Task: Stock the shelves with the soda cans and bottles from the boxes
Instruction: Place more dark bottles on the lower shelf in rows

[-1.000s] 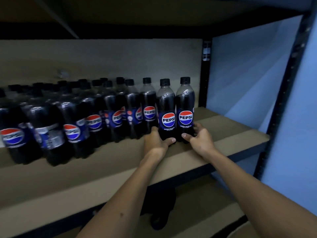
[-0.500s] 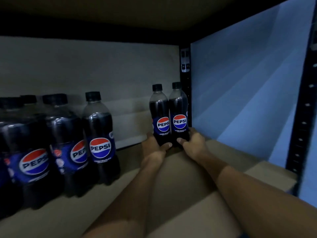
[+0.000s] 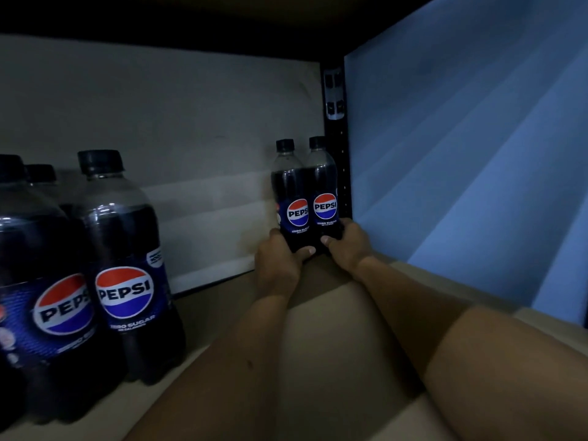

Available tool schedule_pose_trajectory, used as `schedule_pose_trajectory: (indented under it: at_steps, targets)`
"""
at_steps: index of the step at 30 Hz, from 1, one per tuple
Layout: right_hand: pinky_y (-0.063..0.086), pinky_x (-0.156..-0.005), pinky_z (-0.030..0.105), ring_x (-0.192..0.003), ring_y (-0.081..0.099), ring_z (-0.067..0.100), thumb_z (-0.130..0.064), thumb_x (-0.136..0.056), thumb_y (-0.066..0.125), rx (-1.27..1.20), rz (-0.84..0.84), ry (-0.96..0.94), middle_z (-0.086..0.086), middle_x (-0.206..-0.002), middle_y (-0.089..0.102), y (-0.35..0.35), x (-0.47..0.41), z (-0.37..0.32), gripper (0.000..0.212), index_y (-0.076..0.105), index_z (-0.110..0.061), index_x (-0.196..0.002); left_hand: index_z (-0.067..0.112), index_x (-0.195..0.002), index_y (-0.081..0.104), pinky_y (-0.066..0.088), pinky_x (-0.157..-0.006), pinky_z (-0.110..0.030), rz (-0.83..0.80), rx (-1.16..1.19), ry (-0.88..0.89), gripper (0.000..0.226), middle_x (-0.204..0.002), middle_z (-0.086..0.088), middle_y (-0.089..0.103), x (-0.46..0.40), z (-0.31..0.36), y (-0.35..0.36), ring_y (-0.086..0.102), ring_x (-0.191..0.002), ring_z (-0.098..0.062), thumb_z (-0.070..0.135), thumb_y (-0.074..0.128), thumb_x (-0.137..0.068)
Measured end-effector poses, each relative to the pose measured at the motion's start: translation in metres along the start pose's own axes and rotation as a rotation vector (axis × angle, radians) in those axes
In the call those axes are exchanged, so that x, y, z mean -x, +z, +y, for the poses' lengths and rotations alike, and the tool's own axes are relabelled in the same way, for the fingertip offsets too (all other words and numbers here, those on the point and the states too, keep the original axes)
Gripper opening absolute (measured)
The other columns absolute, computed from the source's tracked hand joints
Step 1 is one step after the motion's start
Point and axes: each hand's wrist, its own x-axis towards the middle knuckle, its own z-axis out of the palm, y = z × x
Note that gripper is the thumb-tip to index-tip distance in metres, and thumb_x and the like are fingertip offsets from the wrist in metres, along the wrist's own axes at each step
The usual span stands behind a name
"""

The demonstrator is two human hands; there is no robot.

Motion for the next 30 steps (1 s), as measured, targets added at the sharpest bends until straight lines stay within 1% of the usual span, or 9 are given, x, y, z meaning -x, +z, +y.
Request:
schedule_pose_trajectory:
  at_steps: [5,10,13,16,21,25,30]
  targets:
    - [0.040,-0.102,0.030,-0.126,0.053,0.030,-0.016,-0.091,0.068,-0.014,0.019,0.007,0.015,-0.135,0.058,0.000,-0.001,0.001,0.054,0.048,-0.006,-0.140,0.009,-0.127,0.053,0.051,-0.091,-0.035,0.008,-0.021,-0.048,0.070,-0.126,-0.010,0.062,-0.001,-0.001,0.001,0.059,-0.114,-0.028,0.039,0.084,-0.072]
    - [0.042,-0.105,0.033,-0.125,0.054,0.031,-0.017,-0.089,0.071,-0.004,0.020,0.001,0.015,-0.135,0.059,0.001,-0.003,0.002,0.057,0.049,-0.006,-0.140,0.010,-0.132,0.054,0.047,-0.086,-0.026,-0.031,0.046,-0.064,0.066,-0.126,-0.008,0.064,-0.002,-0.005,-0.001,0.061,-0.113,-0.025,0.027,0.082,-0.074]
    - [0.044,-0.106,0.036,-0.123,0.056,0.030,-0.017,-0.086,0.074,-0.020,0.034,-0.002,0.015,-0.133,0.060,0.002,-0.003,0.002,0.060,0.049,-0.006,-0.140,0.011,-0.131,0.055,0.049,-0.090,-0.029,-0.028,0.044,-0.064,0.064,-0.125,-0.008,0.064,-0.002,-0.005,-0.002,0.061,-0.112,-0.025,0.028,0.082,-0.075]
    - [0.045,-0.106,0.037,-0.121,0.057,0.030,-0.017,-0.085,0.074,-0.018,0.045,-0.009,0.015,-0.131,0.062,0.002,-0.004,0.002,0.057,0.052,-0.006,-0.137,0.011,-0.131,0.055,0.050,-0.090,-0.032,-0.016,0.009,-0.047,0.062,-0.125,-0.008,0.064,-0.001,-0.005,0.000,0.061,-0.112,-0.026,0.031,0.080,-0.077]
    - [0.044,-0.103,0.033,-0.121,0.057,0.029,-0.016,-0.086,0.073,-0.011,0.043,-0.019,0.014,-0.130,0.062,0.003,-0.005,0.003,0.053,0.053,-0.007,-0.135,0.010,-0.133,0.053,0.048,-0.091,-0.032,-0.030,-0.034,-0.013,0.060,-0.128,-0.010,0.063,-0.001,-0.004,0.001,0.060,-0.115,-0.027,0.030,0.077,-0.081]
    - [0.044,-0.105,0.033,-0.123,0.056,0.029,-0.019,-0.087,0.073,-0.012,0.032,0.002,0.013,-0.133,0.060,0.003,-0.005,0.004,0.058,0.050,-0.008,-0.139,0.010,-0.133,0.053,0.049,-0.091,-0.032,-0.043,-0.036,-0.003,0.060,-0.127,-0.010,0.063,0.001,-0.004,0.000,0.060,-0.115,-0.027,0.030,0.076,-0.082]
    - [0.043,-0.100,0.031,-0.121,0.057,0.030,-0.019,-0.091,0.069,0.038,0.048,0.042,0.014,-0.128,0.062,-0.004,0.009,-0.001,0.047,0.052,-0.005,-0.132,0.007,-0.127,0.056,0.050,-0.086,-0.031,-0.059,-0.035,-0.060,0.059,-0.123,-0.010,0.064,0.009,0.001,-0.009,0.061,-0.111,-0.027,0.032,0.079,-0.079]
